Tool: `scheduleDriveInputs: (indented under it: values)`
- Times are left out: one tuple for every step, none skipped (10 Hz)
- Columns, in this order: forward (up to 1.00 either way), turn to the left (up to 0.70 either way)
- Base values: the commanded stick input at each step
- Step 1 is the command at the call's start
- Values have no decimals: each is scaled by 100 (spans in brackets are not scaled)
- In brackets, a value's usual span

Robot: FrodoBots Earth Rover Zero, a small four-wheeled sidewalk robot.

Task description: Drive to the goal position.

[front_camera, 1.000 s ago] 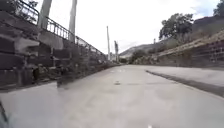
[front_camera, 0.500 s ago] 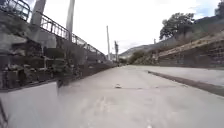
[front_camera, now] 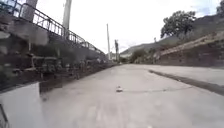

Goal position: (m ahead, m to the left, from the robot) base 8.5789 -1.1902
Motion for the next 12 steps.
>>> scheduleDriveInputs:
  values:
    - [70,0]
    - [70,0]
    - [70,0]
    - [70,0]
    - [70,0]
    - [70,0]
    - [70,0]
    - [70,0]
    - [70,0]
    - [70,0]
    - [70,0]
    - [70,0]
